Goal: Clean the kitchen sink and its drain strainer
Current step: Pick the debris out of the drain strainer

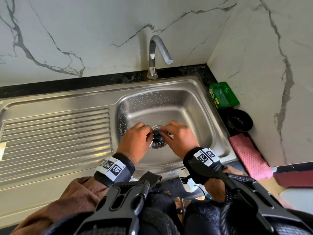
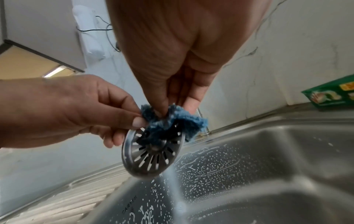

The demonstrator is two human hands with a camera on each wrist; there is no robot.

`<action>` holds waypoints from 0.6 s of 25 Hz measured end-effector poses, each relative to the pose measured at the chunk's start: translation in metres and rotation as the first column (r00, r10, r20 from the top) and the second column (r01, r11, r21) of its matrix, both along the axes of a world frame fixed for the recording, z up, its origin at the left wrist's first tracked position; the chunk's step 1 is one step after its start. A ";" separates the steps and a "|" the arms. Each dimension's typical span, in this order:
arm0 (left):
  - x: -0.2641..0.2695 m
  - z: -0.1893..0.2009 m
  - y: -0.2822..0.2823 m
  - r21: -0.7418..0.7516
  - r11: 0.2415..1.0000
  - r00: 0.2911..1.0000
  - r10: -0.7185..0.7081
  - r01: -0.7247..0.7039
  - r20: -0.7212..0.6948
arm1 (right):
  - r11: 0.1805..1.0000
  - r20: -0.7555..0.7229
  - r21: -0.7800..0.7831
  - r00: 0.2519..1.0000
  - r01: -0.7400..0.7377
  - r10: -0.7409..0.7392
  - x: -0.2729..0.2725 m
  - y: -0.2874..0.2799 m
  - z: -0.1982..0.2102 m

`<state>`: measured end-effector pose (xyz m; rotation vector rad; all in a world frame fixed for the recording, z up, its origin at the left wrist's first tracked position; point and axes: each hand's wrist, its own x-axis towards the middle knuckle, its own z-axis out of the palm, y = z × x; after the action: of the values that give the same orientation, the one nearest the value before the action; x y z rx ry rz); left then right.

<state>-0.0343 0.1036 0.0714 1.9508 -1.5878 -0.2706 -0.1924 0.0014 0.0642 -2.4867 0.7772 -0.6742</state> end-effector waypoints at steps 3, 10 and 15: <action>0.007 -0.007 -0.001 -0.103 0.994 0.994 0.038 -0.048 -0.103 | 0.913 0.012 0.290 0.953 0.286 -0.303 -0.002 0.002 -0.002; -0.006 -0.025 0.011 -0.103 0.966 0.882 0.169 -0.237 -0.441 | 0.691 -0.169 0.581 0.894 0.430 -0.415 -0.002 0.002 -0.018; 0.004 -0.030 0.004 -0.019 0.989 0.953 0.137 -0.148 -0.271 | 0.870 -0.080 0.389 0.952 0.302 -0.295 0.001 -0.001 -0.005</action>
<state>-0.0302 0.1076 0.0419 1.8966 -1.2630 -0.4230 -0.1918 0.0000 0.0587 -2.0235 1.1941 -0.5304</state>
